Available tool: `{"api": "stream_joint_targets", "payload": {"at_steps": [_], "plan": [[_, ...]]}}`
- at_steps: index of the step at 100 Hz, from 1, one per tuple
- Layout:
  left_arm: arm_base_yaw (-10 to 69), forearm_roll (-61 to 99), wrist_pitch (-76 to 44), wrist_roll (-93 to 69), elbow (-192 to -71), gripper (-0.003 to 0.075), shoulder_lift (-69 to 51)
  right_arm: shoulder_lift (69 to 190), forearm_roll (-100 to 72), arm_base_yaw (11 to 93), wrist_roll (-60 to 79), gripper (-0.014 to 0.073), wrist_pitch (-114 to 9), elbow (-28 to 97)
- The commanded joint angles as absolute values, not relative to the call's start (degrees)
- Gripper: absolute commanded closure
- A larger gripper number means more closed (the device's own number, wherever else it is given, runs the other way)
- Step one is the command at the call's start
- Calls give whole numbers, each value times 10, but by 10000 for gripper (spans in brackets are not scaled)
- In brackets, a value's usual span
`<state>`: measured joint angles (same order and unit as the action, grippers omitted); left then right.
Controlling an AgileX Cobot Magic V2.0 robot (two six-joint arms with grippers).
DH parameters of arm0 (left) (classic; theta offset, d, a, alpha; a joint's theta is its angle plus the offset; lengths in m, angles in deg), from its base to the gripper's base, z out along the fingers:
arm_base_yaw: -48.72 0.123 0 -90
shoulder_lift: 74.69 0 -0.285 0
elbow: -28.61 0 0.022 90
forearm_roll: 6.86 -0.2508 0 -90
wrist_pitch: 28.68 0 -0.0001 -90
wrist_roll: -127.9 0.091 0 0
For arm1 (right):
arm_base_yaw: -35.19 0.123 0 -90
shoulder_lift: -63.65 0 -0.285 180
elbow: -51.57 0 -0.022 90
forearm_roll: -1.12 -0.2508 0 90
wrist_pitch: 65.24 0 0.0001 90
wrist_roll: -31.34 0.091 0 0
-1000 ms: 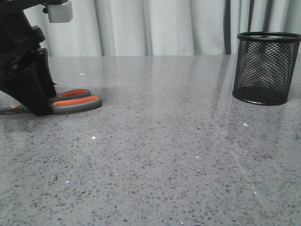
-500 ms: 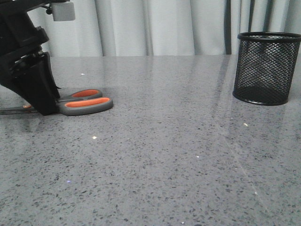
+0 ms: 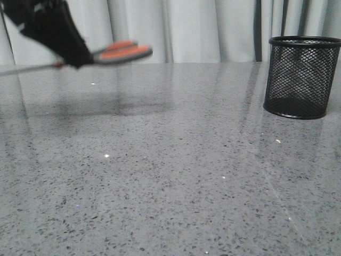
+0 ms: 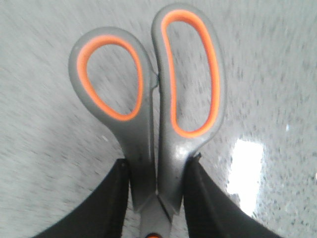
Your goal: Put scissors into bucket
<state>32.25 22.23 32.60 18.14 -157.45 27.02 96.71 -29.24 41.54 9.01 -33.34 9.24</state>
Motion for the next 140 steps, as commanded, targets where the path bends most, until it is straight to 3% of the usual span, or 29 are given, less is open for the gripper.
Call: {"api": "stream_joint_targets", "payload": {"at_steps": [1, 23, 53, 81, 106, 115, 128, 135, 140], "plan": [[304, 260, 320, 181, -1618, 624, 223, 975, -401, 415, 8, 85, -365, 113], [213, 251, 309, 196, -1676, 624, 194, 1002, -688, 415, -161, 85, -340, 113], [80, 166, 286, 200, -1698, 624, 188, 1094, -742, 415, -166, 82, -290, 159], [43, 167, 278, 200, -1707, 624, 181, 1164, -748, 415, -182, 82, -283, 163], [28, 167, 273, 200, -1708, 624, 176, 1228, -906, 415, -301, 95, -245, 163], [28, 167, 273, 200, -1708, 624, 176, 1250, -948, 415, -318, 238, -223, 163], [28, 167, 273, 200, -1708, 624, 169, 1278, -950, 415, -323, 671, -193, 163], [28, 167, 269, 198, -1708, 608, 161, 1288, -955, 415, -333, 658, -180, 163], [28, 165, 259, 192, -1708, 557, 152, 1293, -955, 415, -333, 658, -177, 166]]}}
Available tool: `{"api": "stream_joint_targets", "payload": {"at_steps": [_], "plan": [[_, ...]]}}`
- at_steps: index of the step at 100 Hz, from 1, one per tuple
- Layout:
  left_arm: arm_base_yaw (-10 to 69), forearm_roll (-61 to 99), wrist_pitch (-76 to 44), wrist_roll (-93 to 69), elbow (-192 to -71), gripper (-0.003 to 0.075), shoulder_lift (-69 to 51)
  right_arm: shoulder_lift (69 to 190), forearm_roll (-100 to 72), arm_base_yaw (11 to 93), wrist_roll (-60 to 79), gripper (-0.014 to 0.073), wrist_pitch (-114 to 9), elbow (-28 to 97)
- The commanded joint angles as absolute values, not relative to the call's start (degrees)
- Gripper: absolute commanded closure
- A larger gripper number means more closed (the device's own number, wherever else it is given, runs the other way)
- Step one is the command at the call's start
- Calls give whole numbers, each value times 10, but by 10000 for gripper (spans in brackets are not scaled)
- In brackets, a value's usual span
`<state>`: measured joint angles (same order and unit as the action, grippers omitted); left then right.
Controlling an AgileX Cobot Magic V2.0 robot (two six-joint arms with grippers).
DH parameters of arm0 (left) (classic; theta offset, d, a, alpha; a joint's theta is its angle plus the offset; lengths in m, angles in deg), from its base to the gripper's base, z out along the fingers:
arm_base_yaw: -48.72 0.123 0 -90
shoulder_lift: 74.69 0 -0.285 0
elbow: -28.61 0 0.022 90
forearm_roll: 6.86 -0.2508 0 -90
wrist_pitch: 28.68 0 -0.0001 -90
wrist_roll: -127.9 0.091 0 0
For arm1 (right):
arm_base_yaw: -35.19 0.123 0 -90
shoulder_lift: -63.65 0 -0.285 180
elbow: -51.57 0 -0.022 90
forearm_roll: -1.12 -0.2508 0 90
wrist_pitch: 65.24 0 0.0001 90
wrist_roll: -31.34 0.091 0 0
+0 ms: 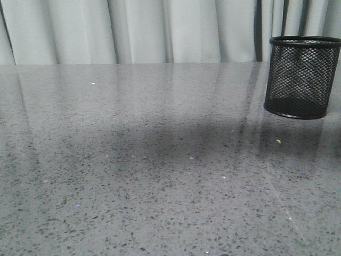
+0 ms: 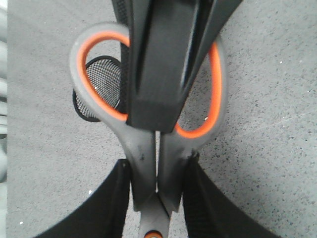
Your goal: Put scissors into bucket
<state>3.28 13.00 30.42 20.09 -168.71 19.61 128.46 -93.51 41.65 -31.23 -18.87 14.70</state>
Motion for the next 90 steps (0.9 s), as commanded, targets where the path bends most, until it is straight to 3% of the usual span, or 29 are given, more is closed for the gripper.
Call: {"api": "stream_joint_targets", "payload": {"at_steps": [1, 17, 25, 37, 54, 59, 73, 90], "plan": [[28, 165, 256, 193, -1708, 547, 149, 1294, -955, 415, -333, 658, -177, 167], [28, 144, 213, 147, -1708, 244, 87, 1294, -918, 400, -333, 657, -187, 223], [28, 120, 206, 105, -1708, 206, 45, 1294, -843, 384, -298, 657, -189, 279], [28, 89, 208, 19, -1708, 325, -24, 1303, -632, 361, -162, 657, -172, 390], [28, 62, 226, -108, -1701, 673, -115, 1369, -348, 335, 16, 657, 22, 597], [28, 62, 233, -111, -1693, 739, -138, 1397, -294, 334, 52, 657, 84, 662], [28, 63, 233, -111, -1657, 740, -191, 1447, -191, 338, 128, 657, 89, 750], [28, 63, 237, -111, -1605, 740, -237, 1481, -173, 338, 146, 658, 90, 758]]}}
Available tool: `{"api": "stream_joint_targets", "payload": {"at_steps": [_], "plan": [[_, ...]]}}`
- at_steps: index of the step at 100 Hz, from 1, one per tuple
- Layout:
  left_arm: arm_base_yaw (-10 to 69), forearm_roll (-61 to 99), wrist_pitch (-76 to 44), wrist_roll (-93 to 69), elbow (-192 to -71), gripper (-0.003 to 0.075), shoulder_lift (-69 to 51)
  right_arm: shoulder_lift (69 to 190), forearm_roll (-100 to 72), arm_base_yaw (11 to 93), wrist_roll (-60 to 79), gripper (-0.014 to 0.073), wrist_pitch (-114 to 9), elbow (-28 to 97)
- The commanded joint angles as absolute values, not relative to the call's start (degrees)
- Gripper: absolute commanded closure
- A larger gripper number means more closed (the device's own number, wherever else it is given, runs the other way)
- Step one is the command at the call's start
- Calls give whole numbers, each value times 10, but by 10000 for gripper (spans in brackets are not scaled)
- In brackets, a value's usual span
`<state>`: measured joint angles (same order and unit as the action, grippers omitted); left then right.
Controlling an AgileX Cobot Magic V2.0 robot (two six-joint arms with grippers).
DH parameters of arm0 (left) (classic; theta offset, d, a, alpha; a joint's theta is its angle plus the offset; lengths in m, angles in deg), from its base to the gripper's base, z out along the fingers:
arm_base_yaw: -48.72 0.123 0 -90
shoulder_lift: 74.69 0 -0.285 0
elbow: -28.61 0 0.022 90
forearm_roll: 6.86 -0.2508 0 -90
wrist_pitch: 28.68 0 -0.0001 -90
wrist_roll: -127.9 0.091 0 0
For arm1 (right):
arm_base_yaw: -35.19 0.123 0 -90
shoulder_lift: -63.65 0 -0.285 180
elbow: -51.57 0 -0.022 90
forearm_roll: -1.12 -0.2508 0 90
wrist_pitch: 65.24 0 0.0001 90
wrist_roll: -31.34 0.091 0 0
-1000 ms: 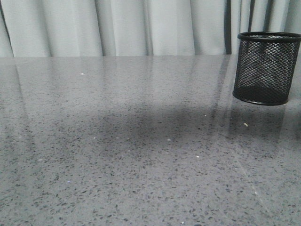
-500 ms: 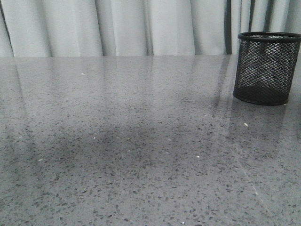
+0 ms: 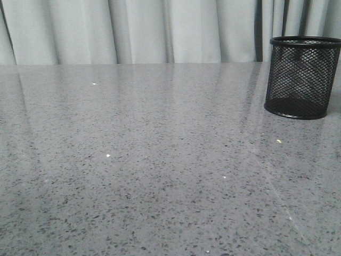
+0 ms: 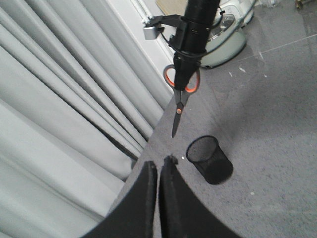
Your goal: Put scissors into bucket
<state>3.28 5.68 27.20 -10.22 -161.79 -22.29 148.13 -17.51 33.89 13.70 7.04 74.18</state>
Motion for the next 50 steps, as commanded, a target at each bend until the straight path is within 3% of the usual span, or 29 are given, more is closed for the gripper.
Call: {"api": "stream_joint_targets", "payload": {"at_steps": [1, 50], "plan": [[28, 63, 237, -111, -1603, 740, -239, 1484, -173, 338, 146, 658, 90, 757], [28, 62, 234, -111, -1552, 740, -284, 1478, -163, 343, 146, 658, 90, 675]]}}
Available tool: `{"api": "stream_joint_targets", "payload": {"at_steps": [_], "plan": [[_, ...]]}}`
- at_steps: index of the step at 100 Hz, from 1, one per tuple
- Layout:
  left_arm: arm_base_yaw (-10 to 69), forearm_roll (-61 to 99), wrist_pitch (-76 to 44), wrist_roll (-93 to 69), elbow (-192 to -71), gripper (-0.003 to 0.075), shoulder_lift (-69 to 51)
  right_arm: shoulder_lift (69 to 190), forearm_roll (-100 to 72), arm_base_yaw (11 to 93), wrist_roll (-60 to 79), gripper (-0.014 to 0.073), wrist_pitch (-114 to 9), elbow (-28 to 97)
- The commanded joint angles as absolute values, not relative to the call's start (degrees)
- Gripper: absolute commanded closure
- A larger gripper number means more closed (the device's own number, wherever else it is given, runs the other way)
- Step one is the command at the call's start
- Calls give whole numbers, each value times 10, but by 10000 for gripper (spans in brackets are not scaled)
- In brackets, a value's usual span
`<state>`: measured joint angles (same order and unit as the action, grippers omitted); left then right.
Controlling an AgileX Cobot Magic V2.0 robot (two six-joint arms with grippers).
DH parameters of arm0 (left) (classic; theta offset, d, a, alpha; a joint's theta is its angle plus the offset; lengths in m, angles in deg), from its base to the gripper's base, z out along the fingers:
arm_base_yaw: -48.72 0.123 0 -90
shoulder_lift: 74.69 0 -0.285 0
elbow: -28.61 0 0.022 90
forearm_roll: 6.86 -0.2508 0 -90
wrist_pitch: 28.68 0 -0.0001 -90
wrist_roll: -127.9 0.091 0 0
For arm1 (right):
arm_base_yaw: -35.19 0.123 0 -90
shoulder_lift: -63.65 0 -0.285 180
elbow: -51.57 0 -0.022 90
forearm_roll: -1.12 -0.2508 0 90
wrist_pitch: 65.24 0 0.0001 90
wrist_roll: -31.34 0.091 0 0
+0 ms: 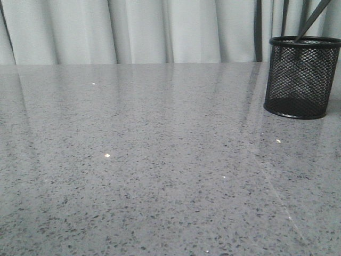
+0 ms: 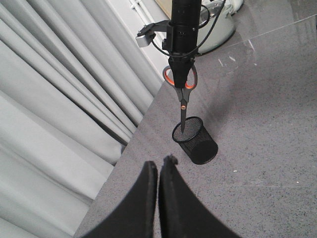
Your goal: Put scissors into bucket
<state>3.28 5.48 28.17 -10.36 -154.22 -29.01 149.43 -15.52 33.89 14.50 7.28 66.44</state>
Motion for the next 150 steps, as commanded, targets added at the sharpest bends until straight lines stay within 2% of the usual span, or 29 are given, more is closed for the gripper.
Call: {"api": "stream_joint_targets", "payload": {"at_steps": [1, 47, 52, 59, 71, 78, 83, 100, 105, 110, 115, 120, 124, 130, 138, 150], "plan": [[28, 62, 233, -111, -1551, 740, -284, 1478, -163, 345, 146, 658, 90, 675], [28, 65, 234, -111, -1551, 739, -283, 1592, -159, 351, 146, 641, 61, 675], [28, 68, 235, -111, -1551, 740, -283, 1594, -159, 351, 146, 596, 56, 675], [28, 69, 235, -111, -1551, 740, -283, 1593, -159, 351, 146, 477, 49, 676], [28, 69, 235, -111, -1551, 740, -283, 1593, -159, 351, 146, 202, 39, 690], [28, 69, 235, -111, -1551, 740, -283, 1593, -159, 351, 146, 109, 35, 707], [28, 69, 235, -111, -1551, 740, -283, 1593, -159, 351, 146, 88, 33, 723], [28, 68, 204, -113, -1536, 740, -283, 1591, -159, 351, 145, 97, 34, 798], [28, 56, 181, -134, -1525, 740, -283, 1584, -163, 351, 145, 131, 38, 819], [28, 29, 153, -177, -1508, 740, -284, 1573, -175, 351, 145, 224, 43, 832], [28, -3, 128, -213, -1487, 740, -290, 1556, -187, 351, 145, 373, 47, 834], [28, -34, 101, -242, -1458, 740, -303, 1535, -188, 351, 143, 568, 56, 832], [28, -54, 73, -262, -1428, 740, -315, 1514, -188, 351, 136, 669, 61, 826], [28, -69, 28, -280, -1381, 740, -344, 1477, -188, 351, 134, 635, 61, 803], [28, -77, -40, -290, -1303, 740, -386, 1403, -192, 352, 133, 638, 43, 748], [28, -77, -102, -290, -1196, 740, -447, 1262, -210, 362, 110, 638, -40, 597]]}}
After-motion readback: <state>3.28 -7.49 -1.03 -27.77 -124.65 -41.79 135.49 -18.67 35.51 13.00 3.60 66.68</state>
